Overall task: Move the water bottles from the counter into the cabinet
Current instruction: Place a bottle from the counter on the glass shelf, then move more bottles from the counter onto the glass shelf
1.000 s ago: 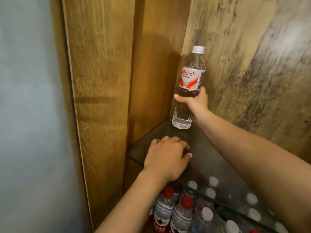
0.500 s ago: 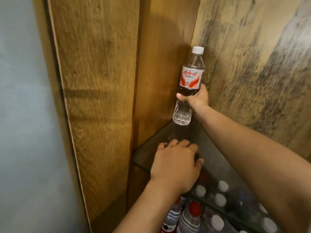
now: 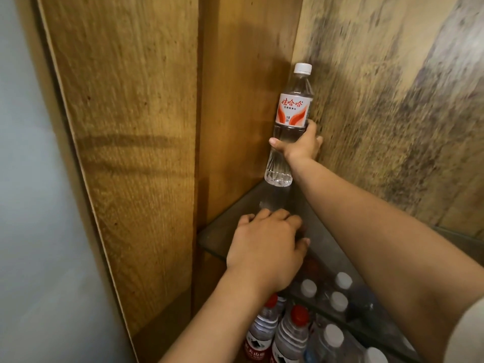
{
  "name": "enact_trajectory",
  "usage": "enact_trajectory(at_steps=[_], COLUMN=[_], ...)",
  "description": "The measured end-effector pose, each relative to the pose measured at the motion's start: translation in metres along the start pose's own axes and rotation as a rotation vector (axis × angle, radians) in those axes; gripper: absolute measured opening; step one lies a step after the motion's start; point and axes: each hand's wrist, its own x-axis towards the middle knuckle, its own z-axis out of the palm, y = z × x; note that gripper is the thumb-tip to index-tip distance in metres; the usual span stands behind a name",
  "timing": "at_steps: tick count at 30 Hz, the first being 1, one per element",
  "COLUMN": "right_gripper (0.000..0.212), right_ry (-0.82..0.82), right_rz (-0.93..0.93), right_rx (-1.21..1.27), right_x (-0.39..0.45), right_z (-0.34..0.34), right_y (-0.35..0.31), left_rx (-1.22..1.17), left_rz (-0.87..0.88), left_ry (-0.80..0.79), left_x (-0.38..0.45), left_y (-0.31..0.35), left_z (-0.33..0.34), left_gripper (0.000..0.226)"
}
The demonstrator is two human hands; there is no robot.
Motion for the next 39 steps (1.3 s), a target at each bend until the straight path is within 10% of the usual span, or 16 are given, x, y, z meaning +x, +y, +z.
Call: enact_trajectory(at_steps=[17,26,35,39], right_gripper=[0.089,0.107,0.021,0.016], right_ry=[0.003,-0.412,-0.615,-0.583], right_rz=[0.004,0.134,-0.121,-0.256], right_rx=[-0.153,-0.183,-0.198,-0.105], right_x=[0.002,-0.024,-0.130,-0.179], right_z=[-0.001,-0.045,-0.149,-0.199], right_y=[0.001,-0.015,-0.027,-0.009], left_rx=[-0.009,-0.031,-0.233,-0.319], left_rz=[0.007,0.029,0.147,0.256], left_ry=[0.034,0.034,0.199,0.279], left_x=[-0.001,0.002,-0.025,-0.058], left_y=[-0.004,-0.008,0.000,0.014], left_z=[0.005,0.005,-0.002,0.001], left_gripper=[0.032,0.034,0.031,0.024])
